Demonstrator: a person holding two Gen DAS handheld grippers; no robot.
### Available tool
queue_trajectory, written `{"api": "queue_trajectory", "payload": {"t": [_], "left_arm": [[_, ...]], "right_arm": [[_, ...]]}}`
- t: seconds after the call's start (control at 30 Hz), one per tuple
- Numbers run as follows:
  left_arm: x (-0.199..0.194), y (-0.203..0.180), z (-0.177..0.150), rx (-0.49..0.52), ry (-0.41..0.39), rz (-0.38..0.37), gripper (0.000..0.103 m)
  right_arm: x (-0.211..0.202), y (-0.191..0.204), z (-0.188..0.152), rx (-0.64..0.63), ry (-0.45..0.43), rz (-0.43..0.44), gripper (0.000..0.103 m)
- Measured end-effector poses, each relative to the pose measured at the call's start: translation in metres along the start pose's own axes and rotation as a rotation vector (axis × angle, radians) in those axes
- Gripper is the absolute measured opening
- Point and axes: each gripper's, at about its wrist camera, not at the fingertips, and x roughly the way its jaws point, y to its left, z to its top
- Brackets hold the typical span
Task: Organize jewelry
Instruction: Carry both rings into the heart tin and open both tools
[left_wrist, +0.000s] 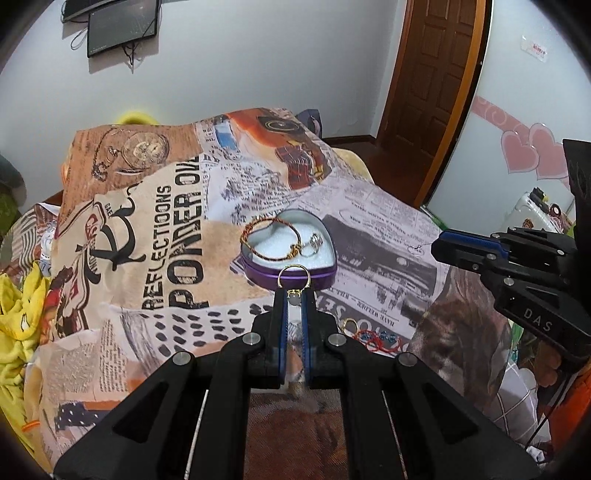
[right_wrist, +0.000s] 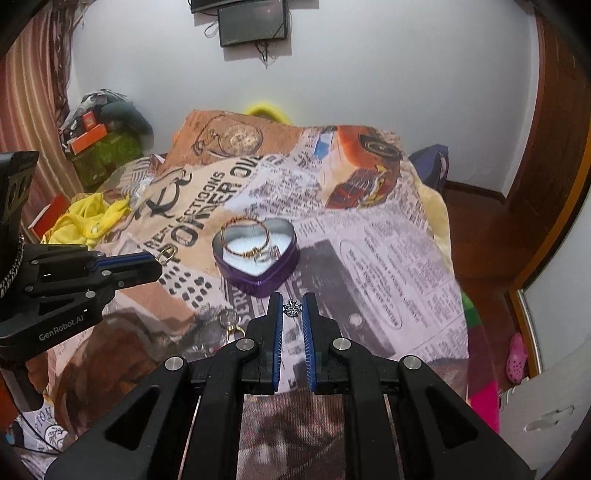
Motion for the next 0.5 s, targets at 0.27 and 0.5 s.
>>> {"api": "queue_trajectory", "payload": {"t": [0.27,0.5], "left_arm": [[0.003,0.009,0.012,-0.011,-0.017,0.004,0.005],[0.013,0.019,0.020,-0.028,-0.022,0.005,0.005]], "right_arm": [[0.005,0.008,0.015,-0.025,-0.030,0.008,0.009],[0.016,0.013,0.028,-0.041,-0.048,0.022,0.009]]}}
